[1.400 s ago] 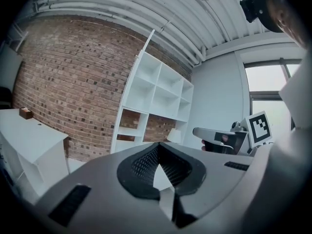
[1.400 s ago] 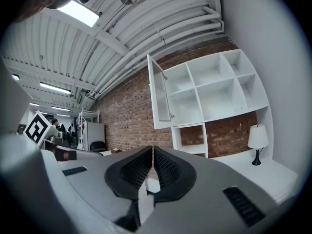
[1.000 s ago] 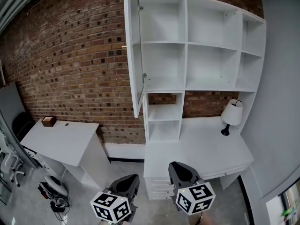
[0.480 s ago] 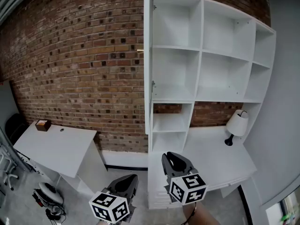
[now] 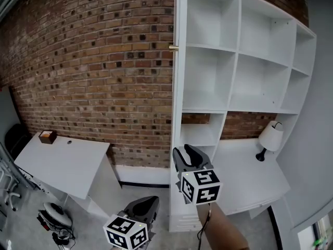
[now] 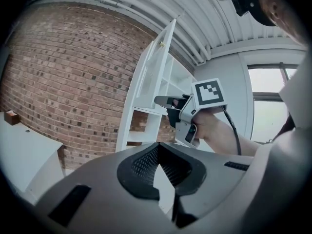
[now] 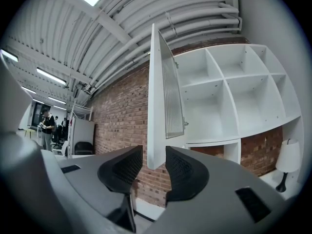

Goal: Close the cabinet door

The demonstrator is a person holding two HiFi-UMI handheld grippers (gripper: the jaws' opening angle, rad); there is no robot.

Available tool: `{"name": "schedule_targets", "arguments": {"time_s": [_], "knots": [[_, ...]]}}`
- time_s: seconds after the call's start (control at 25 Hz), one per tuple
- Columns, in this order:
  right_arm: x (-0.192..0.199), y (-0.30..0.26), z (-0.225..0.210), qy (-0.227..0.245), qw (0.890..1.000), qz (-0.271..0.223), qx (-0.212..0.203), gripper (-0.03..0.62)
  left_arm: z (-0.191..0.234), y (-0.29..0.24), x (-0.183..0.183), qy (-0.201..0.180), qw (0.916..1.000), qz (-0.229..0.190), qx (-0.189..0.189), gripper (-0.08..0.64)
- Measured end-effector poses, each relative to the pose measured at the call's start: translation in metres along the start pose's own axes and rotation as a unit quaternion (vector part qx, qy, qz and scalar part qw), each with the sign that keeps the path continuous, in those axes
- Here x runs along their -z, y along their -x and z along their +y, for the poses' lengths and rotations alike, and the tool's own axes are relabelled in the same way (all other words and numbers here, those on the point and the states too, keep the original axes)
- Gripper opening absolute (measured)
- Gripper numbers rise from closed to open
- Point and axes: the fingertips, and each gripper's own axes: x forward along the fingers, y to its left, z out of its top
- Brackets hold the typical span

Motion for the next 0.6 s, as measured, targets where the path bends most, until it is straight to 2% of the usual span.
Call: {"name": "schedule_targets", "arguments": {"time_s": [0.2, 0.36, 0.6], "knots": [[-0.001, -0.020, -0.004, -0.005, 1.000, 0.000, 0.011, 0.152, -0.004, 0.007, -0.019, -0.008, 1.0000, 0.000, -0.005, 0.008], [-0.001, -0.027, -0.004, 0.018, 1.000, 0.000, 0.011, 0.155, -0.005, 0.002, -0.021, -0.011, 0.9998, -0.007, -0.013, 0.008], [0.001, -0.017, -0.018, 0.012, 1.000, -0.001, -0.025, 0.155, -0.018, -0.027, -0.026, -0.001, 0.9994, -0.026, -0.021, 0.008]]}}
